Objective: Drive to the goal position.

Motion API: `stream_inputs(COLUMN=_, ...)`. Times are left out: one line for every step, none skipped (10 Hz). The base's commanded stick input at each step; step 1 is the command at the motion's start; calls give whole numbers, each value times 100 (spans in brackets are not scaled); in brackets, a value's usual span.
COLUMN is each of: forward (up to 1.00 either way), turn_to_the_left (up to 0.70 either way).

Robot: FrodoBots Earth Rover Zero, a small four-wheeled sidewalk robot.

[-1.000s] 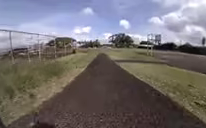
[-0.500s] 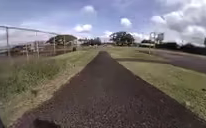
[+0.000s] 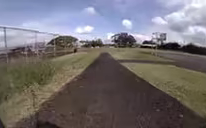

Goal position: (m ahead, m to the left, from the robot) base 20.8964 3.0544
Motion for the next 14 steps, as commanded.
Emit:
stream_inputs(forward=85, turn_to_the_left=0)
stream_inputs(forward=85, turn_to_the_left=0)
stream_inputs(forward=85, turn_to_the_left=0)
stream_inputs(forward=85, turn_to_the_left=0)
stream_inputs(forward=85, turn_to_the_left=0)
stream_inputs(forward=85, turn_to_the_left=0)
stream_inputs(forward=85, turn_to_the_left=0)
stream_inputs(forward=85, turn_to_the_left=0)
stream_inputs(forward=85, turn_to_the_left=0)
stream_inputs(forward=85, turn_to_the_left=0)
stream_inputs(forward=85, turn_to_the_left=0)
stream_inputs(forward=85, turn_to_the_left=0)
stream_inputs(forward=85, turn_to_the_left=0)
stream_inputs(forward=85, turn_to_the_left=0)
